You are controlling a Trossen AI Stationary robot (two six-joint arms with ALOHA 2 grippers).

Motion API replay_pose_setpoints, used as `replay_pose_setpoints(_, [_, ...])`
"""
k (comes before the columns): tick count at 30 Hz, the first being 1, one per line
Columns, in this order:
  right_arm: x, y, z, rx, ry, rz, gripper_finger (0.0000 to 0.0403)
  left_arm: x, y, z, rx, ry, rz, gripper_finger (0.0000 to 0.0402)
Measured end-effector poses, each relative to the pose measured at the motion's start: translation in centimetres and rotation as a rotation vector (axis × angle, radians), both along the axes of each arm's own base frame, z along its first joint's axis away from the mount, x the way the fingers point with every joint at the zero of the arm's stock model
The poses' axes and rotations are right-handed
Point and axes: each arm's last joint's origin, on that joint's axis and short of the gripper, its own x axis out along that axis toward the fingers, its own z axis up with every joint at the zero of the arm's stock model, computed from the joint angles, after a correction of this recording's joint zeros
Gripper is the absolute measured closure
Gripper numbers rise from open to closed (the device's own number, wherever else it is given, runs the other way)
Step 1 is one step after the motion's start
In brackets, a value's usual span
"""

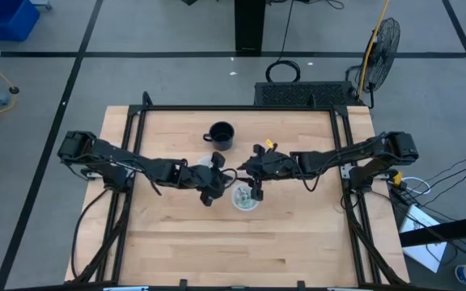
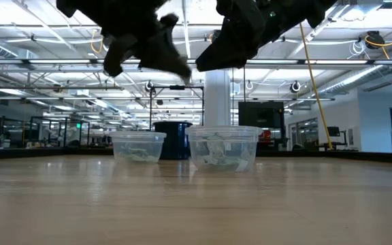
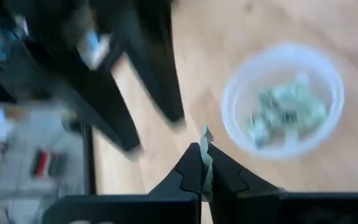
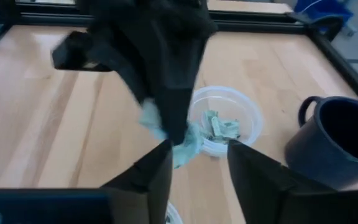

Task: Pick and place Stevia / Truvia into bins
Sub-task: Put the stevia packet into the top round transparent container

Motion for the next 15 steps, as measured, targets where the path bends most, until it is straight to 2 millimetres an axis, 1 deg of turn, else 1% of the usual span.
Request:
replay_pose_setpoints(3, [0.0, -0.1, 0.0, -0.042, 0.0, -0.04, 0.0234, -0.6, 0.3, -0.7, 0.012, 0.076, 0.108, 0.0391])
replay_pose_setpoints(5, [0.0, -0.3, 0.0, -0.068, 0.003, -0.055, 0.0226, -1.1, 0.7, -1.2, 0.04, 0.133, 0.189, 0.0395])
replay_pose_setpoints(7, [0.0, -0.4, 0.0, -0.06, 0.001, -0.06, 0.0222, -1.5, 1.3, -1.6, 0.028, 0.161, 0.278, 0.0396])
replay_pose_setpoints(9, [-0.1, -0.4, -0.2, -0.026, -0.002, -0.076, 0.0221, -1.6, 2.3, -1.8, -0.062, 0.156, 0.393, 0.0392])
replay_pose_setpoints(12, [-0.4, -0.2, -0.9, 0.019, 0.014, -0.094, 0.0224, -2.0, 3.8, -2.4, -0.243, 0.106, 0.595, 0.0388])
replay_pose_setpoints(15, [-0.8, 0.1, -1.7, 0.042, 0.038, -0.099, 0.023, -3.0, 5.1, -4.1, -0.285, 0.125, 0.691, 0.0395])
